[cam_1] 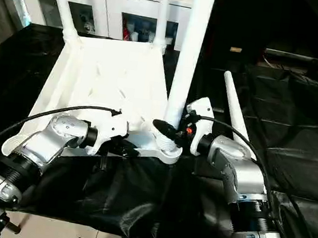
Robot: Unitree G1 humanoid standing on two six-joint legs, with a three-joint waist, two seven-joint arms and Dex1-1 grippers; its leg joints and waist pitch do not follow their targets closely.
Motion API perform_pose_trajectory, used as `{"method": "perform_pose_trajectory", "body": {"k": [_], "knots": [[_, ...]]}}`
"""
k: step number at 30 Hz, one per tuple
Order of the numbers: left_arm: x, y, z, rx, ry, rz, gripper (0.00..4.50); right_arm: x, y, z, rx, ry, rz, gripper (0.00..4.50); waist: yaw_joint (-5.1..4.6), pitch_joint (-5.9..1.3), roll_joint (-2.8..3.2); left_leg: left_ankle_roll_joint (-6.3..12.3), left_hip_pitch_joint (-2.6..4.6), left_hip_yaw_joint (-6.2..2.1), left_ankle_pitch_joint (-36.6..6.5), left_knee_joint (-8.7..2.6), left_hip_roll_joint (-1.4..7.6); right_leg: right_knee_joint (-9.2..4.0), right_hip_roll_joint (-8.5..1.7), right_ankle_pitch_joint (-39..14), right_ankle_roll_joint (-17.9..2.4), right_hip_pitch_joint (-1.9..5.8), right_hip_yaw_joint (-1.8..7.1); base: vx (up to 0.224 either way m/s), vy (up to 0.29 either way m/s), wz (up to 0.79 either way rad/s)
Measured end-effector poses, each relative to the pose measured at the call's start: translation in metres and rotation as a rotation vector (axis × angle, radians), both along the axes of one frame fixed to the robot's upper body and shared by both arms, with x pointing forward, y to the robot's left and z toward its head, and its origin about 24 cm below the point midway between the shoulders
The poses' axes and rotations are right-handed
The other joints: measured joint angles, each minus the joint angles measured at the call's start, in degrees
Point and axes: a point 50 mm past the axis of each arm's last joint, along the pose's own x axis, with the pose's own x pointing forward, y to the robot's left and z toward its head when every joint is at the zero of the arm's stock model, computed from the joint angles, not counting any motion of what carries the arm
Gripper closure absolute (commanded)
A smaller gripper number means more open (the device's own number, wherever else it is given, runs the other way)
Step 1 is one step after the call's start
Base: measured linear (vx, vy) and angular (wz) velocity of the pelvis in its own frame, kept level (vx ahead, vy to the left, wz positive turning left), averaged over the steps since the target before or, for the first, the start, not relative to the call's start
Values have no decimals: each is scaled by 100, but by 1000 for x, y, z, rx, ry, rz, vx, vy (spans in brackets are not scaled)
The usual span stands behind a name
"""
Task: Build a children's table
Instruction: Insert table leg to table base
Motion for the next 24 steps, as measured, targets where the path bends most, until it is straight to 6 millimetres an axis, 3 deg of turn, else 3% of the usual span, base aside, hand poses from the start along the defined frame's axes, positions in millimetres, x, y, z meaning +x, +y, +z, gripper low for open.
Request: {"method": "perform_pose_trajectory", "body": {"k": [10, 11, 14, 15, 24], "knots": [[2, 5, -2, -25, -1, 20, 381, 0, 0, -1, -7, 0, -1, 257, -4, 0, -1, 0, 0, -2, 0, 1, 0, -1, 0, 4, -6, 1, -1, 0, 0, 0], [2, 5, -2, -25, -1, 21, 409, 0, 0, -1, -7, 0, -1, 257, -4, 0, -1, 0, 0, -2, 0, 1, 0, -1, 0, 5, -6, 1, -1, 0, 0, 0], [1, 5, -2, -27, 11, 13, 422, 0, 0, -1, -7, 1, -1, 257, -3, 0, -1, 0, 0, -2, 0, 2, 0, -2, 0, 6, -8, 1, -1, 0, 0, 0], [1, 6, -2, -27, 13, 11, 445, 0, 0, -1, -7, 1, -1, 257, -8, 0, -1, 0, 0, -2, 0, 2, 0, -5, 0, 7, -9, 1, -1, 0, 0, 0], [0, 6, -2, 0, 3, -32, 450, 1, -9, 1, -42, 19, -6, 257, -16, -17, -22, 0, 2, -2, 0, 1, 0, -8, 0, 10, -13, 2, -2, 0, 0, 0]]}}
